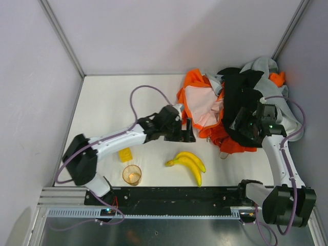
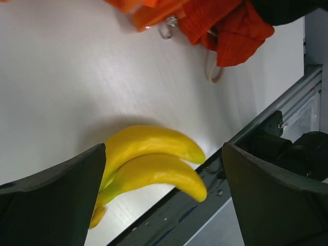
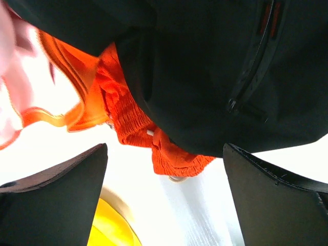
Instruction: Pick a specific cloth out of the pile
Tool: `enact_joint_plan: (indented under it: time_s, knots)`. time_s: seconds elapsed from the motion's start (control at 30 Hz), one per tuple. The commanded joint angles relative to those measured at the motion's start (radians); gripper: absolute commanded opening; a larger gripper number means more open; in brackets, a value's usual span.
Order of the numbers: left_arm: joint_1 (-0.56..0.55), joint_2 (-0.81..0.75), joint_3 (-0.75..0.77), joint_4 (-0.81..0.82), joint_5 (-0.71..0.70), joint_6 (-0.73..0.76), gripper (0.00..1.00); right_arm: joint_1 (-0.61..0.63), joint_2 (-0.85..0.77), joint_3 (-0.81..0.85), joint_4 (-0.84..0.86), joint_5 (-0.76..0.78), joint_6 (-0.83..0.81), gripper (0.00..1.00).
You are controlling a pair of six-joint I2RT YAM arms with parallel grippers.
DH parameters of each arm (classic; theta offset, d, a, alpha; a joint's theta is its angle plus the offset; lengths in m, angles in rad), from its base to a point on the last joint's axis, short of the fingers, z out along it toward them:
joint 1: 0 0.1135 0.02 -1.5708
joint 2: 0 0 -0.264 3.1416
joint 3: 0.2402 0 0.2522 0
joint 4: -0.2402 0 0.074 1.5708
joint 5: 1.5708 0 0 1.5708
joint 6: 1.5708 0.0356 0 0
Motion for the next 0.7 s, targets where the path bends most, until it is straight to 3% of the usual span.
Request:
enact_joint_plan:
  time_s: [0.0,0.43,0.53,0.67]
  knots:
    - [-0.078,0.136,0.128,0.053,0.000,-0.080,1.00,0.033,0.004,-0.052,0.030,-0.005,0.019,0.98]
    - [-0.180,0.455,0.407,0.074,0.080,-0.196,1.00,0.061,0.161,-0.078,0.150,0.041,0.009,0.75]
    - [-0.182,0.484,0.427,0.080,0.086,-0.209,1.00,0.043,0.187,-0.078,0.176,0.034,0.005,0.57]
    - [-0.182,0.515,0.449,0.087,0.092,-0.227,1.00,0.017,0.221,-0.078,0.189,0.022,0.001,0.11]
